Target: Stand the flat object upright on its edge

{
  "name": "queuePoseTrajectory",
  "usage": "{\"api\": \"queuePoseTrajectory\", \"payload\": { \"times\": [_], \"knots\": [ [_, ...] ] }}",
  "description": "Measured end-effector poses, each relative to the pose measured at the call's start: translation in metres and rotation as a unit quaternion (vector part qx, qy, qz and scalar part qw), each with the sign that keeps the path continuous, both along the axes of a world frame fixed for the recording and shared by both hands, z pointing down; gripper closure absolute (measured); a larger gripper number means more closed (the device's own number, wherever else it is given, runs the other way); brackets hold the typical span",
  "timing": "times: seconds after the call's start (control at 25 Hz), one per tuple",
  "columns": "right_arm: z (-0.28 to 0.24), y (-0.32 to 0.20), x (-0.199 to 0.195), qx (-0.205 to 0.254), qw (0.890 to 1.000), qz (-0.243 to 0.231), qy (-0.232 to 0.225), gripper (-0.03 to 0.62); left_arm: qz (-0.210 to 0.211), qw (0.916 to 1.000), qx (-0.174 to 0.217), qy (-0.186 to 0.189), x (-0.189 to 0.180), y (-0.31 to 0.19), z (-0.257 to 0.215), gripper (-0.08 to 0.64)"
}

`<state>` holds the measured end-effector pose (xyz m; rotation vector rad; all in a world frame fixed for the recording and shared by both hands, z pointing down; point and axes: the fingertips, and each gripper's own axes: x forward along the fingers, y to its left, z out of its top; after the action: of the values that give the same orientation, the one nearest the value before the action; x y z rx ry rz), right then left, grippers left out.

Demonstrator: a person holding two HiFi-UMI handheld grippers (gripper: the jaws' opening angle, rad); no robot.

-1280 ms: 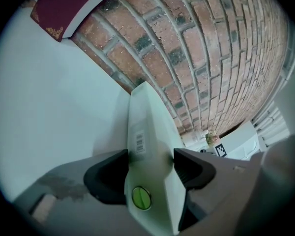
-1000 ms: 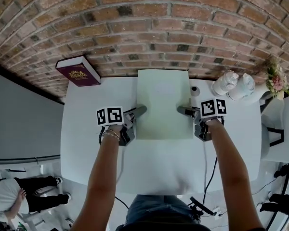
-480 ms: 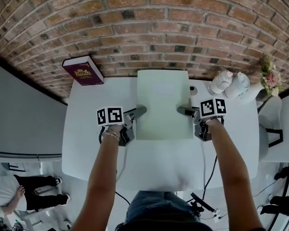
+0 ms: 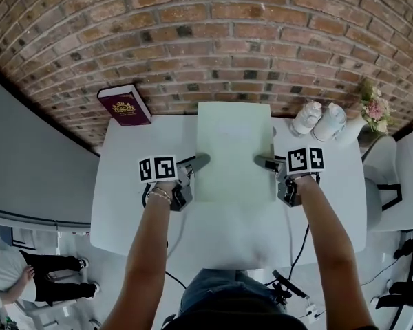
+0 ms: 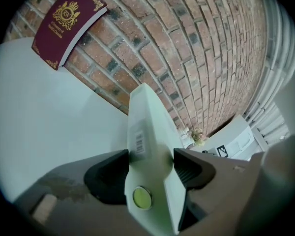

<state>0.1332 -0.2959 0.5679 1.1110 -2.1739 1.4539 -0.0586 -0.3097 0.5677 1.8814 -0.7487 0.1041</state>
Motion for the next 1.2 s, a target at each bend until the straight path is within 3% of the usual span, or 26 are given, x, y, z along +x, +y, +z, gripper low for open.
{"api": "queuePoseTrajectory", "payload": {
  "times": [0.32, 0.56, 1.0, 1.2],
  "knots": [
    [-0.032, 0.017, 0.005, 0.059, 0.998, 0.010, 0.004, 0.244, 0.000, 0.9993, 0.036, -0.008, 0.004, 0.019, -0.030, 0.267],
    [-0.064, 0.026, 0.007, 0.124, 0.992, 0.008, 0.015, 0.249, -0.012, 0.9960, 0.088, -0.008, 0.006, 0.030, -0.059, 0.267],
    [-0.115, 0.039, 0.009, 0.222, 0.974, -0.005, 0.042, 0.265, -0.027, 0.9793, 0.199, -0.020, 0.010, 0.045, -0.115, 0.267],
    [-0.129, 0.046, 0.012, 0.256, 0.964, -0.014, 0.066, 0.270, -0.023, 0.9720, 0.230, -0.041, 0.014, 0.055, -0.128, 0.267]
  ]
}}
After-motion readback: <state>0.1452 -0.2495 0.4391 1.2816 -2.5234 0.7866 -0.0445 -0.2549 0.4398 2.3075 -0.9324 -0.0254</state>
